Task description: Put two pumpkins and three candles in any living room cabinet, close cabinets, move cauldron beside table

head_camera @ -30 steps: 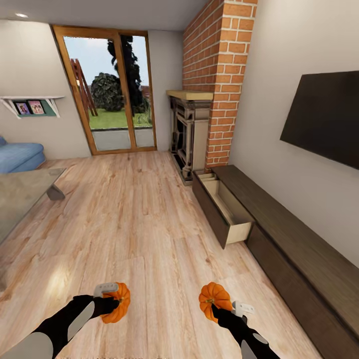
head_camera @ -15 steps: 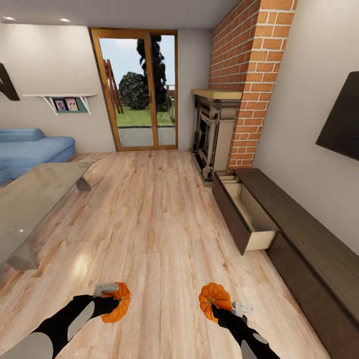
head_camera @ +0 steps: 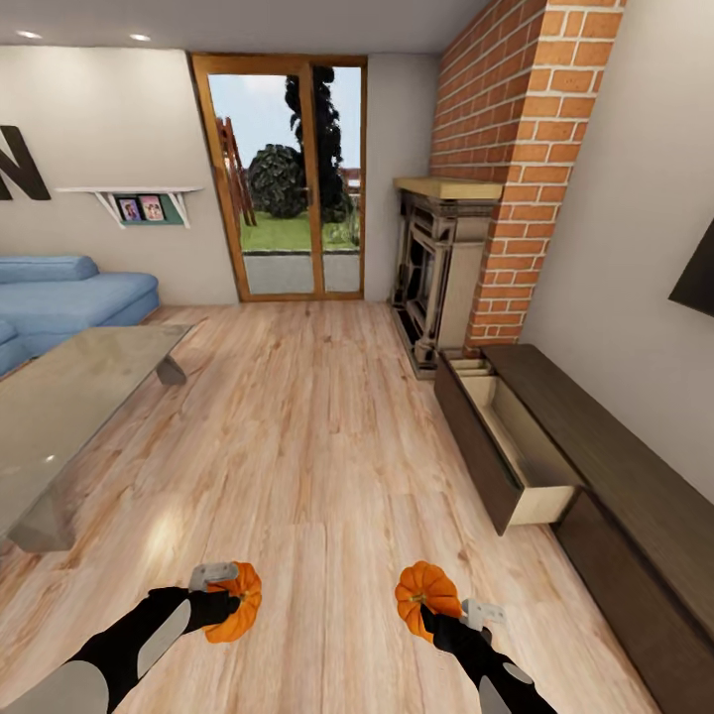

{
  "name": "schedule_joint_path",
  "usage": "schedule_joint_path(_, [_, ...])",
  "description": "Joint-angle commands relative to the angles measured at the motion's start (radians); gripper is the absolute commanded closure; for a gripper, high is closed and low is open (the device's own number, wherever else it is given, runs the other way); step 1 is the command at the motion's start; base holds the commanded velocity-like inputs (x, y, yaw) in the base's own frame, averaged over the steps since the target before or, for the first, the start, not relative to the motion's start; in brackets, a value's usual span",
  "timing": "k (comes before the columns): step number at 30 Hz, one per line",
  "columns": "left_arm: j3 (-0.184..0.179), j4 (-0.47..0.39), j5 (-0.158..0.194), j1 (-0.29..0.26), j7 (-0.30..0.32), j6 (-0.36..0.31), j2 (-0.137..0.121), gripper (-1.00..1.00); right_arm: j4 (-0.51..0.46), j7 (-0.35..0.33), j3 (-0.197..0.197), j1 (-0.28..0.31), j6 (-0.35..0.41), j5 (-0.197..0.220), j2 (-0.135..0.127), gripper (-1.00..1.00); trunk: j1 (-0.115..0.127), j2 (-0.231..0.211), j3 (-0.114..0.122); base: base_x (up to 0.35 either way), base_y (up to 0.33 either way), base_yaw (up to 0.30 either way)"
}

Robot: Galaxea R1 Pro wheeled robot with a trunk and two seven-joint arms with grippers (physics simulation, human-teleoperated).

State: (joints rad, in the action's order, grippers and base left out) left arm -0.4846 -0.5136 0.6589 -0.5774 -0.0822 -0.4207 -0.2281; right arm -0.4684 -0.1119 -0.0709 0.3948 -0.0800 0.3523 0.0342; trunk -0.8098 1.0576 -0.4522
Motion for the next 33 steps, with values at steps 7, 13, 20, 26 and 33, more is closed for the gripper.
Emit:
schedule_joint_path(7, [-0.008,-0.002,0.008,-0.001,-0.012,-0.002,-0.003,1.00,0.001,-0.002,-0.004,0.001,-0.005,0.010,-0.001,1.00,-0.001,0.001,-0.001,0.332,0.000,0.000])
schedule_joint_path(13, [-0.008,-0.002,0.008,-0.001,-0.012,-0.001,-0.002,1.00,0.001,-0.002,-0.004,0.001,-0.004,0.009,-0.001,1.00,-0.001,0.001,-0.001,0.332,0.000,0.000])
schedule_joint_path(20, [-0.008,-0.002,0.008,-0.001,-0.012,-0.002,0.000,1.00,0.001,-0.003,-0.004,0.001,-0.006,0.010,-0.001,1.00,-0.001,0.001,-0.001,0.332,0.000,0.000])
schedule_joint_path(26, [-0.008,-0.002,0.008,-0.001,-0.011,-0.001,0.000,1.00,0.001,-0.002,-0.004,0.001,-0.006,0.010,-0.001,1.00,-0.001,0.001,-0.001,0.332,0.035,0.000])
schedule_joint_path(33, [-0.008,-0.002,0.008,-0.001,-0.011,-0.002,-0.001,1.00,0.001,-0.003,-0.004,0.001,-0.006,0.010,-0.001,1.00,-0.001,0.001,-0.001,0.315,0.123,0.000])
